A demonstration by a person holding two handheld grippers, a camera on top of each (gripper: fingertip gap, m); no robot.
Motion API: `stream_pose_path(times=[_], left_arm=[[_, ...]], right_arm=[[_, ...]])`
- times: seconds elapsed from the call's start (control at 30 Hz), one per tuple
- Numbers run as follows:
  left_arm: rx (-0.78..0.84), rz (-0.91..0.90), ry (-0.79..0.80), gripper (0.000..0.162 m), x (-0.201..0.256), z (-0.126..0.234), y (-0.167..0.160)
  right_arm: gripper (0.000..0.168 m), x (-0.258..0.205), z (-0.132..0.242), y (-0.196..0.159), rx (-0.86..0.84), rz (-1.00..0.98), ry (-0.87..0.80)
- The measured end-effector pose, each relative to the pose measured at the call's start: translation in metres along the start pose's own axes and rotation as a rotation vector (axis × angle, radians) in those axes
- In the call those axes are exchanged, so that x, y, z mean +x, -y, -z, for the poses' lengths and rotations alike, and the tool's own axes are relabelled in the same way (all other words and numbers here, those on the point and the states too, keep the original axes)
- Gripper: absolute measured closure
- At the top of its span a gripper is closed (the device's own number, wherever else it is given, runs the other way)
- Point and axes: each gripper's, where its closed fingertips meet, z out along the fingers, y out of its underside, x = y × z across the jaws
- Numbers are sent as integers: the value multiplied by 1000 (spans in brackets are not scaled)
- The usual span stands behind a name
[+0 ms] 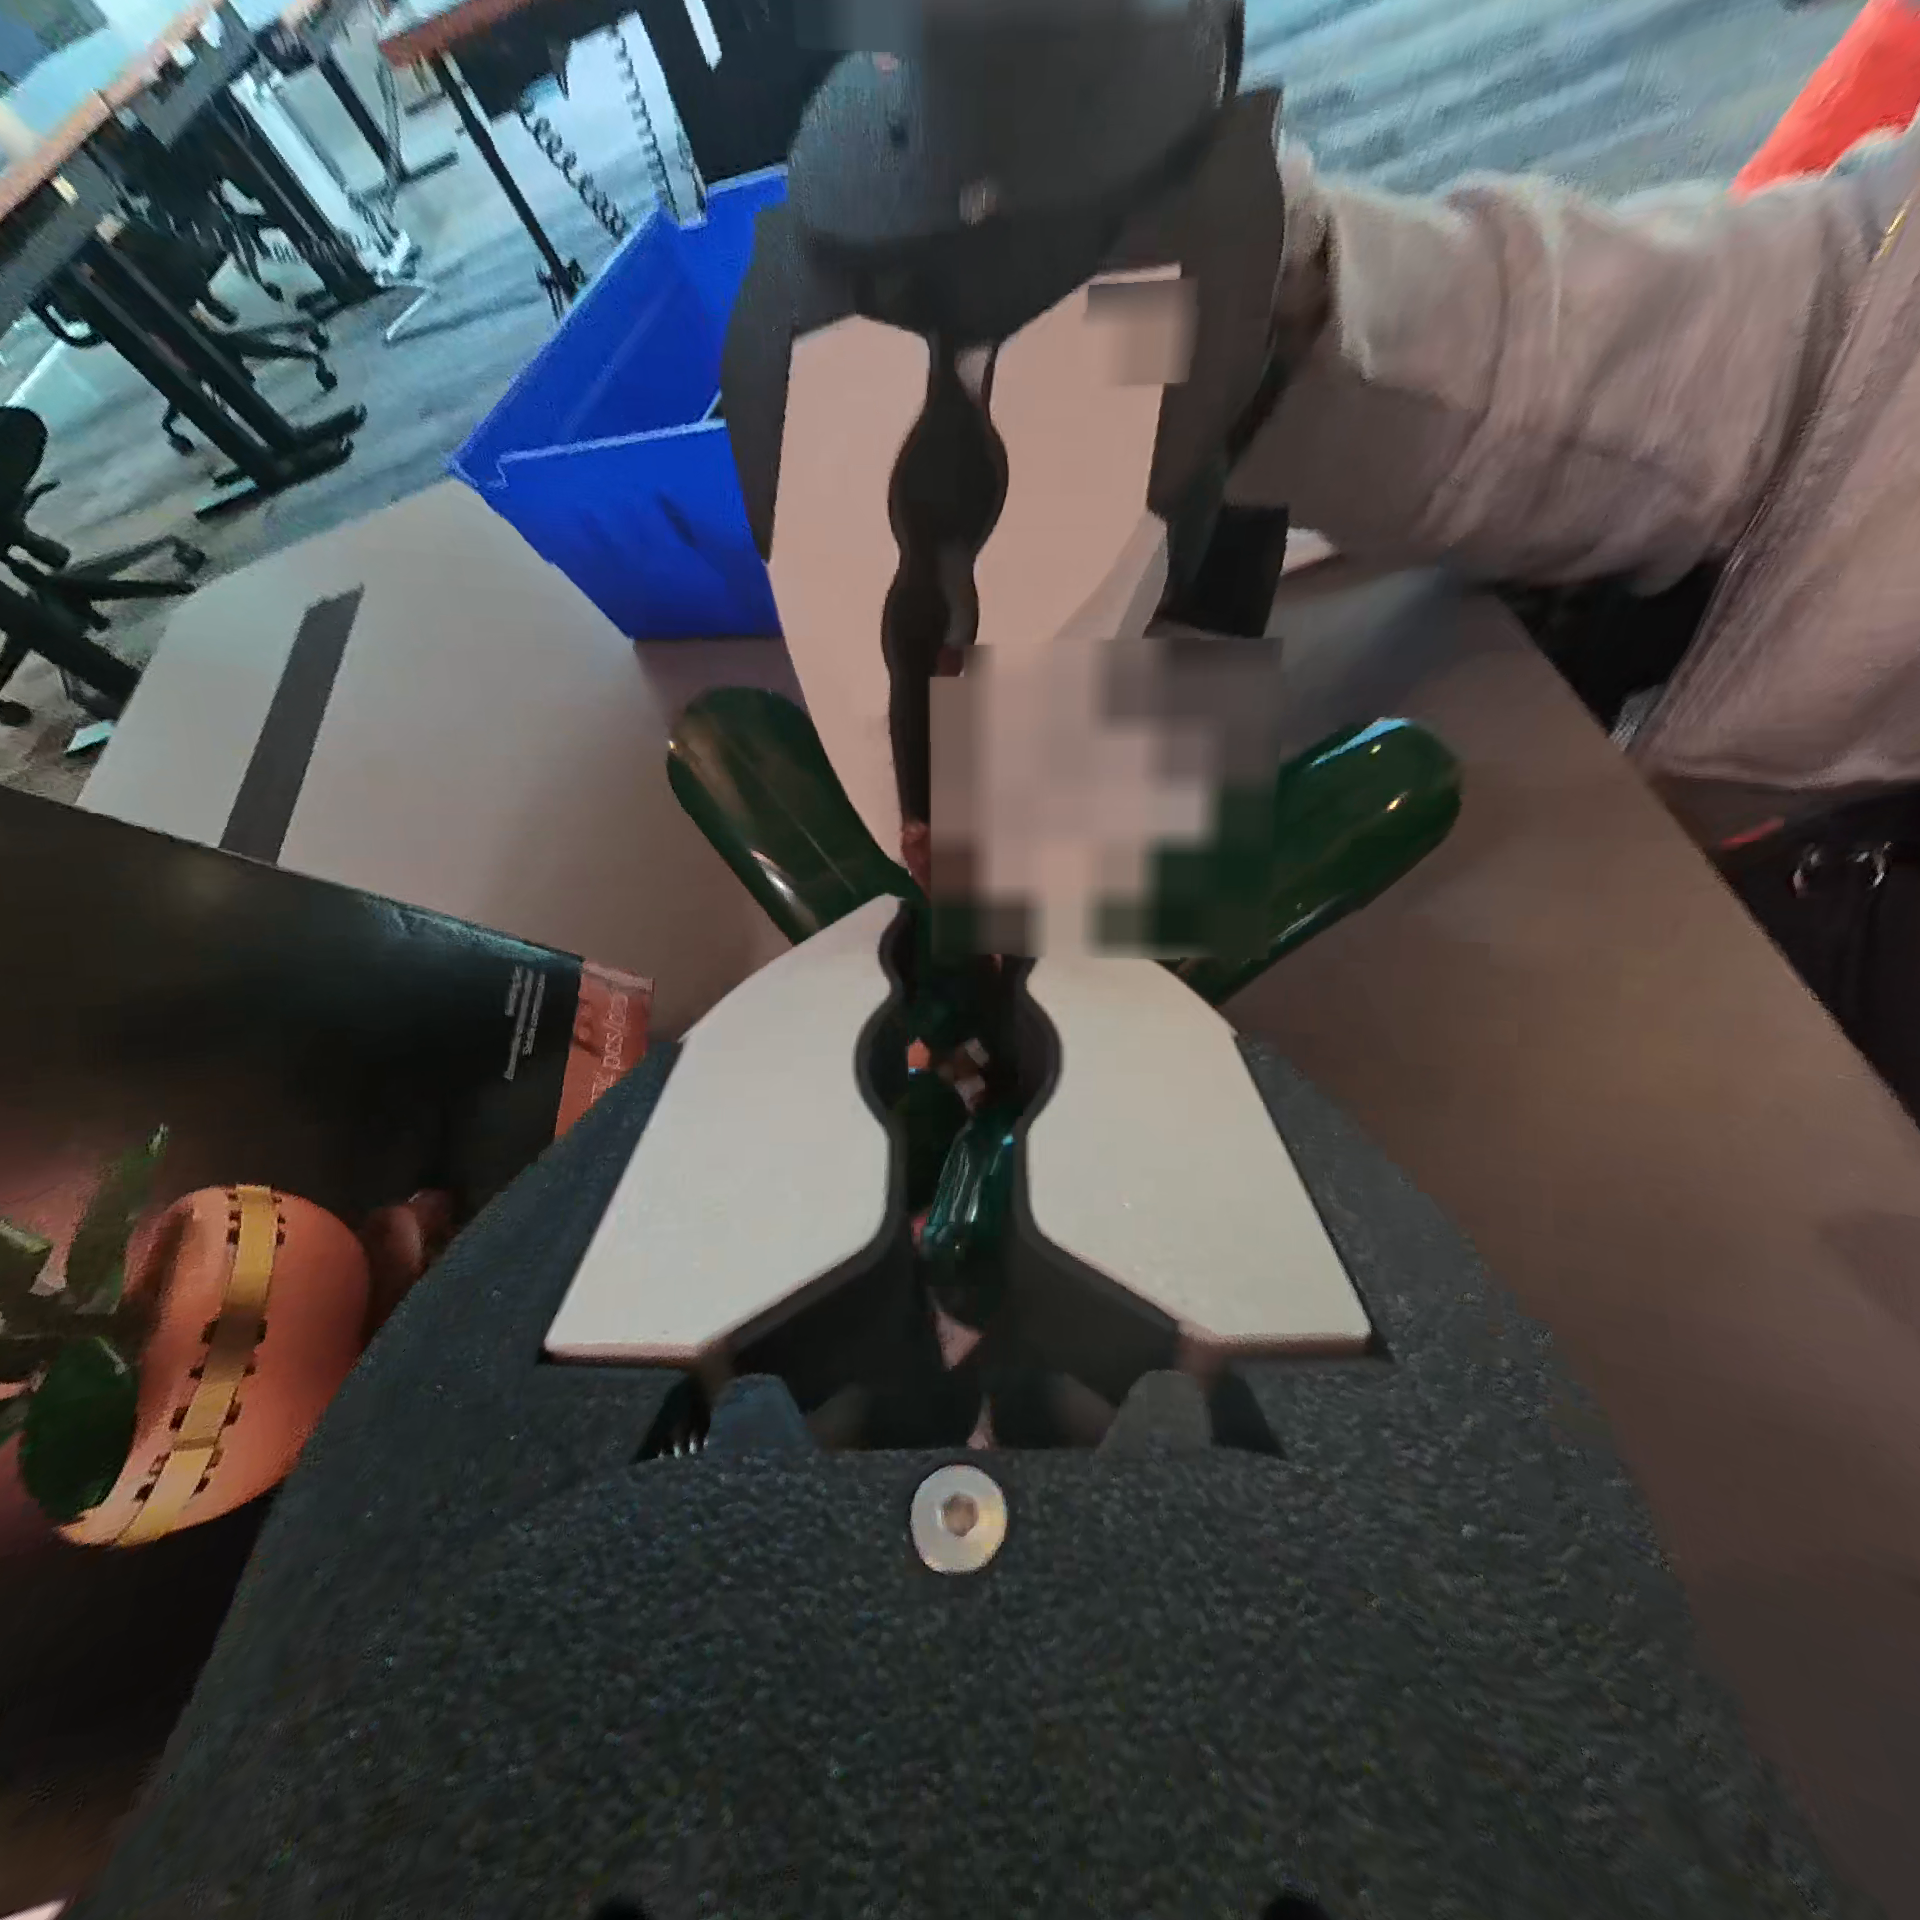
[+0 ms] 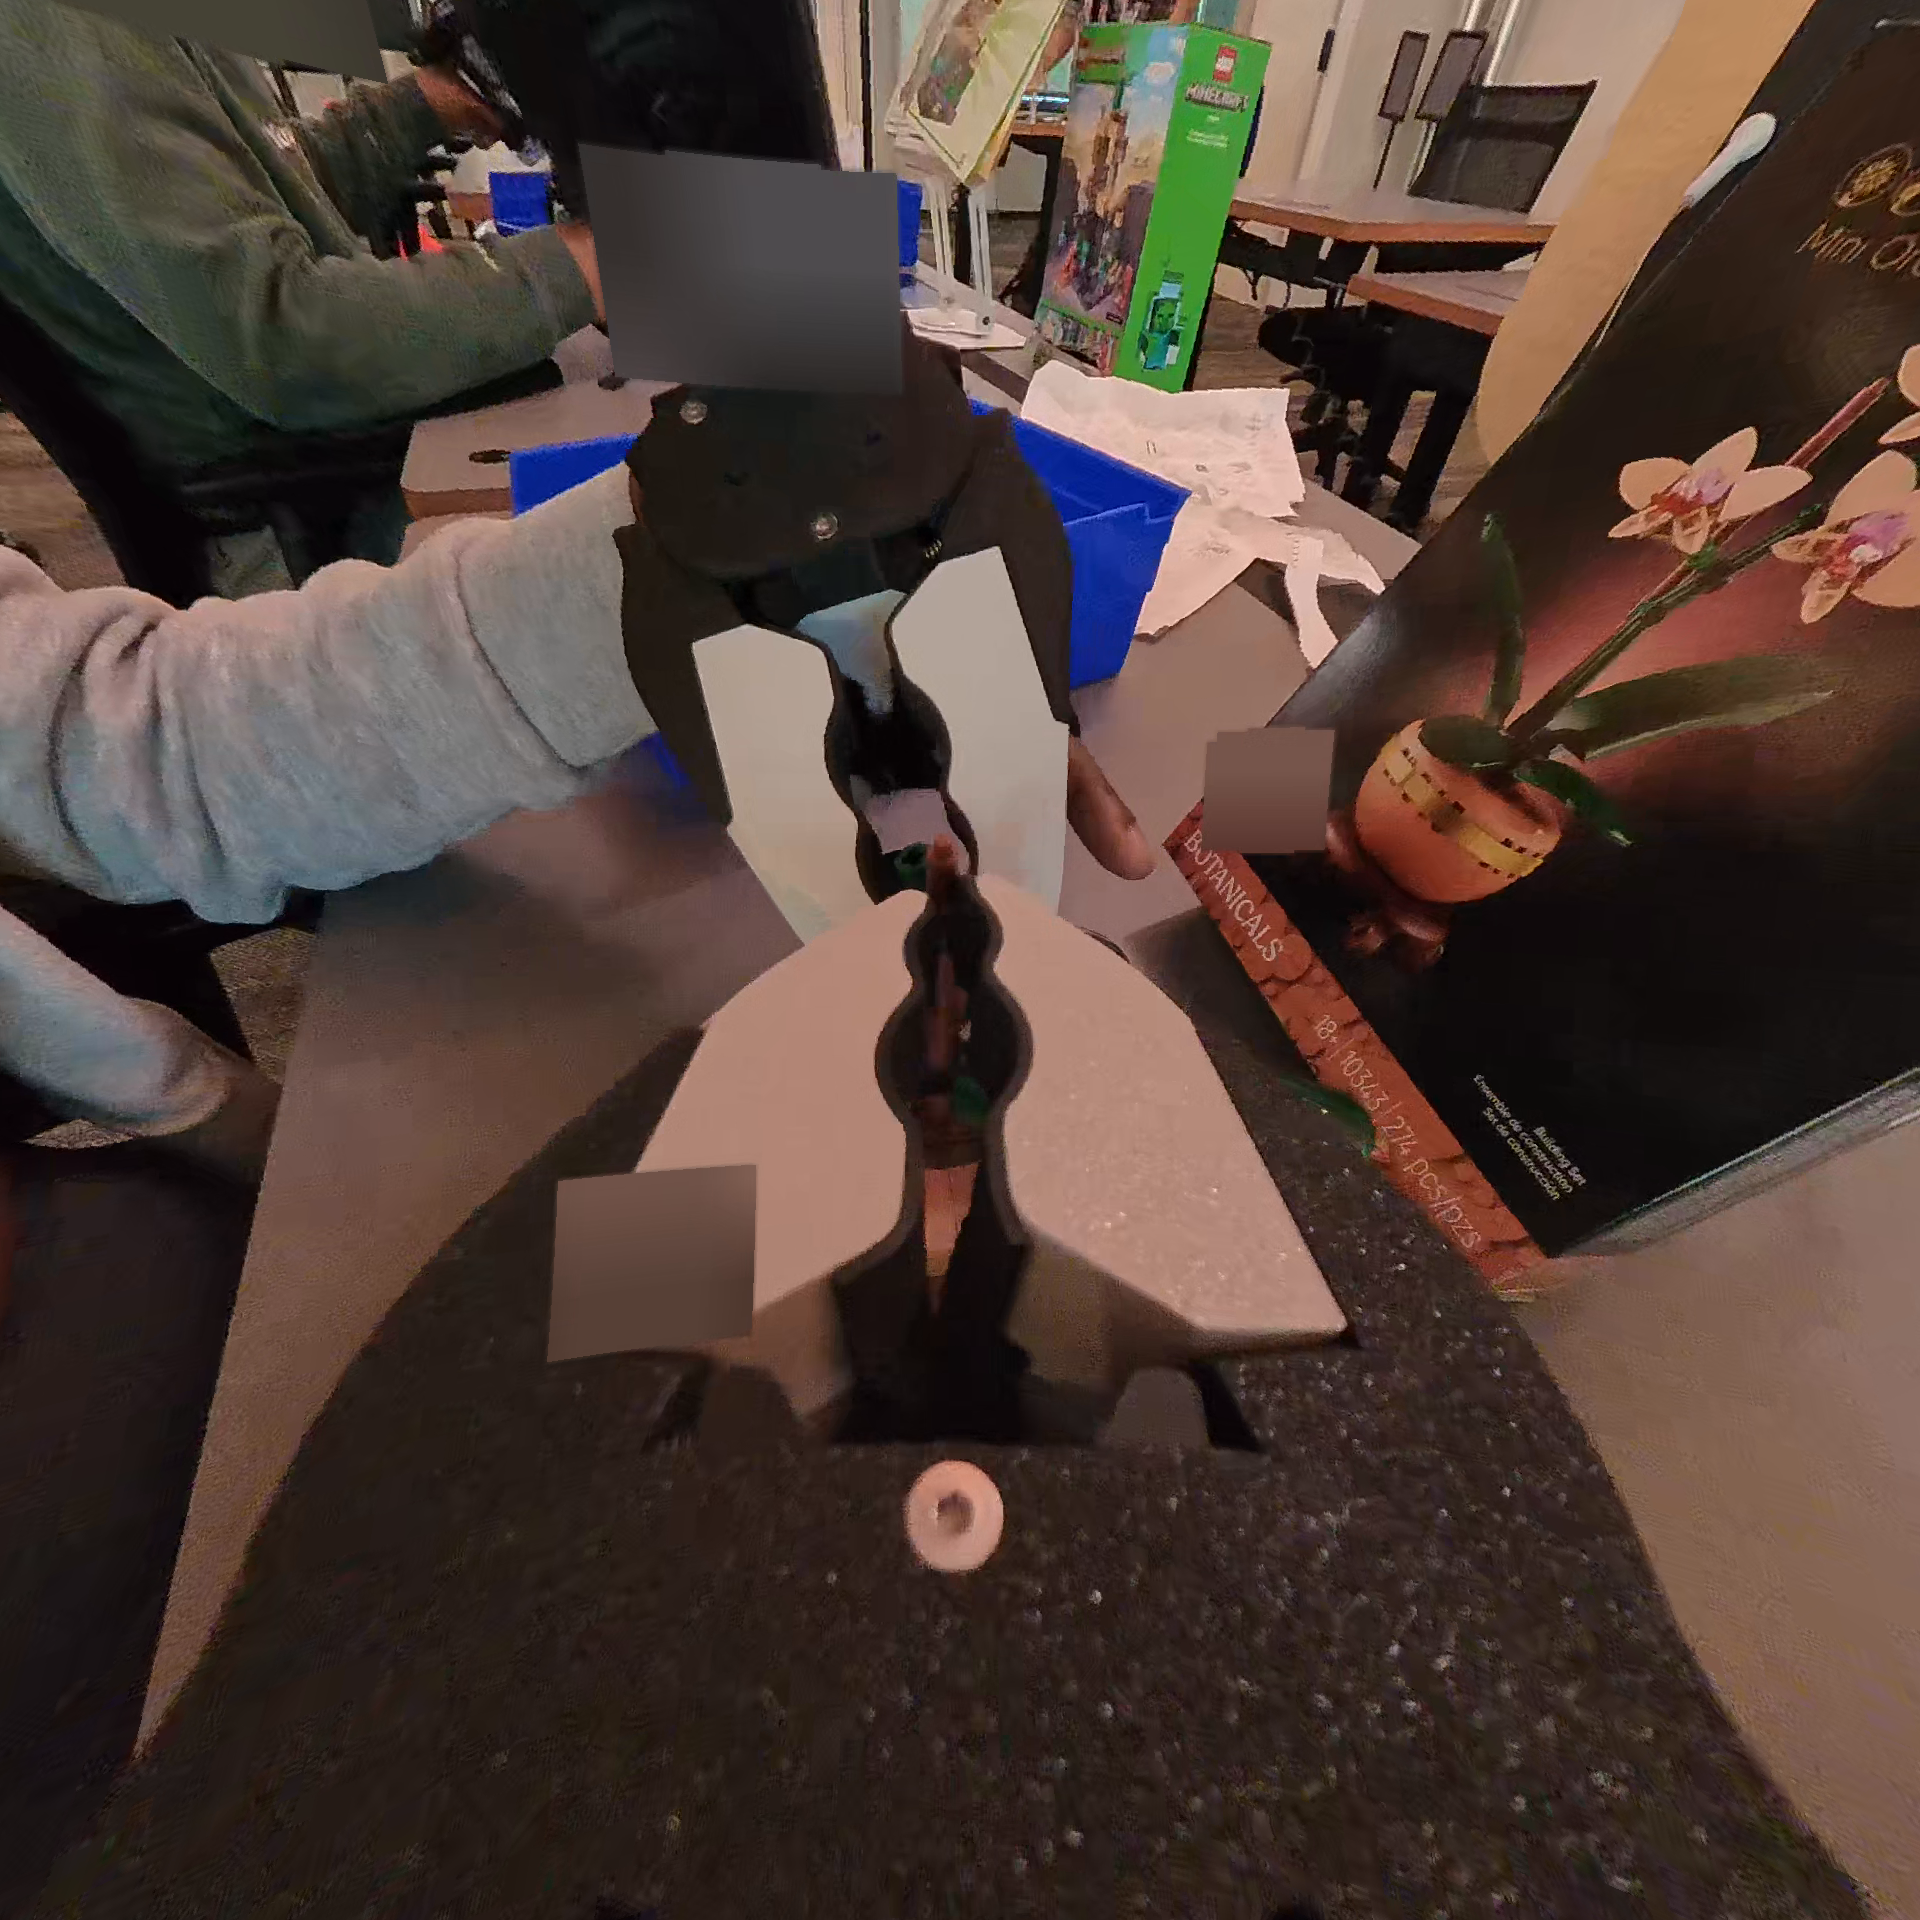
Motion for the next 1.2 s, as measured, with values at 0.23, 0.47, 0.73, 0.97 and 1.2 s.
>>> stream_pose_path(times=[0.23, 0.47, 0.73, 0.97, 1.2], left_arm=[[51, 40, -23, 154, 0, -1, 4], [32, 108, 5, 154, -4, 2, 0], [6, 146, 29, 154, -8, 1, -2], [-22, 182, 7, 155, -9, 3, -4], [-76, 128, 4, 153, -10, 2, -7]], right_arm=[[163, -1, -3, 3, 10, 30, -13], [165, 1, -7, 5, 35, -42, -24], [164, 7, -8, 7, 136, -122, -67], [165, 15, 35, 72, 553, -213, -54], [164, 11, 86, 80, 295, -6, -278]])
